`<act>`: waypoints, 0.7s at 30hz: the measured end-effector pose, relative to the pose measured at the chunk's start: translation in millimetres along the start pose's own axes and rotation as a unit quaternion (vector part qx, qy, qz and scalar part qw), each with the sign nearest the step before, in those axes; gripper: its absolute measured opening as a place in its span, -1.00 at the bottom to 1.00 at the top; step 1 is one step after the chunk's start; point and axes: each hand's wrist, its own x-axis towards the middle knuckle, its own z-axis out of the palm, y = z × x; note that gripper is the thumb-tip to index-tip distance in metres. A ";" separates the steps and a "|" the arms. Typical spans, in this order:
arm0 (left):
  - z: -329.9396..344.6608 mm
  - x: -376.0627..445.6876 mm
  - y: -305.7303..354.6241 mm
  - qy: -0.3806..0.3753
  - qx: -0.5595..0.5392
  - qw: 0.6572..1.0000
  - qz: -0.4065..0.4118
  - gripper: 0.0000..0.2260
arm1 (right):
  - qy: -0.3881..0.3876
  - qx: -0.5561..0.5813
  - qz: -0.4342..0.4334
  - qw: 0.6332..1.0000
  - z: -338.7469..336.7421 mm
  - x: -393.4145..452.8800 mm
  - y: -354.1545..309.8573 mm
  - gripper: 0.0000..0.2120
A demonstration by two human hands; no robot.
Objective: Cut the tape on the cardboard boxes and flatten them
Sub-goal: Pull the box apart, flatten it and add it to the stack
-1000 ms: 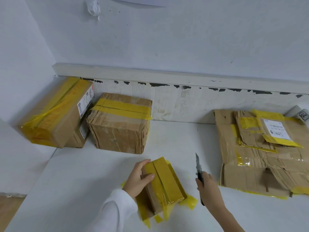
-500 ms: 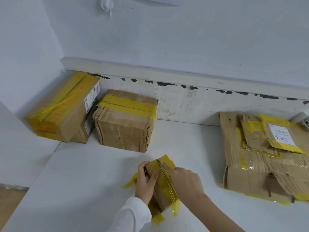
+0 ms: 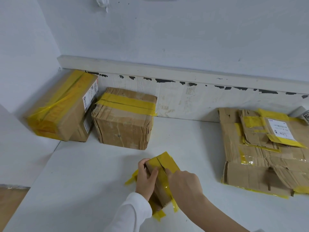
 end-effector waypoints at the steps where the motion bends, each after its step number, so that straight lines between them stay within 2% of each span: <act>1: 0.1 0.3 0.2 0.001 0.002 1.000 -0.001 -0.71 | -0.011 0.000 -0.001 1.000 -0.4 -4.4 0.4 -0.48; 6: 0.4 1.2 0.8 0.008 0.018 1.000 -0.002 -0.72 | -0.036 -0.004 -0.004 0.999 12.0 -31.3 4.3 -0.54; 10: -1.8 -1.0 2.6 -0.003 0.033 0.999 -0.008 -0.71 | -0.062 0.047 0.018 0.997 29.4 -54.7 11.6 -0.43; 12: -4.7 -1.2 5.8 -0.011 0.072 0.997 -0.002 -0.69 | -0.018 0.055 0.037 0.998 35.5 -65.1 15.7 -0.40; 14: -10.2 1.4 9.6 -0.037 0.184 0.982 0.026 -0.59 | 0.103 0.072 0.074 0.989 44.2 -75.3 18.9 -0.48; 15: -13.2 3.9 11.5 -0.050 0.270 0.960 0.056 -0.52 | 0.165 0.074 0.078 0.980 50.0 -81.9 18.1 -0.44; 16: -16.7 6.6 15.7 -0.055 0.365 0.923 0.105 -0.48 | 0.211 0.064 0.083 0.972 62.9 -83.9 16.8 -0.30; 18: -19.7 14.0 30.1 -0.074 0.505 0.817 0.267 -0.48 | 0.255 0.077 0.110 0.958 81.3 -84.3 16.7 -0.10; 19: -19.2 18.6 39.0 -0.117 0.542 0.760 0.340 -0.49 | 0.264 0.092 0.123 0.952 84.7 -84.1 20.7 -0.07; 20: -17.4 23.6 44.4 -0.165 0.572 0.702 0.391 -0.49 | 0.267 0.107 0.140 0.947 89.6 -83.3 22.9 -0.03; 21: -15.6 29.5 48.2 -0.225 0.589 0.663 0.404 -0.47 | 0.259 0.117 0.153 0.947 96.2 -82.5 23.7 0.03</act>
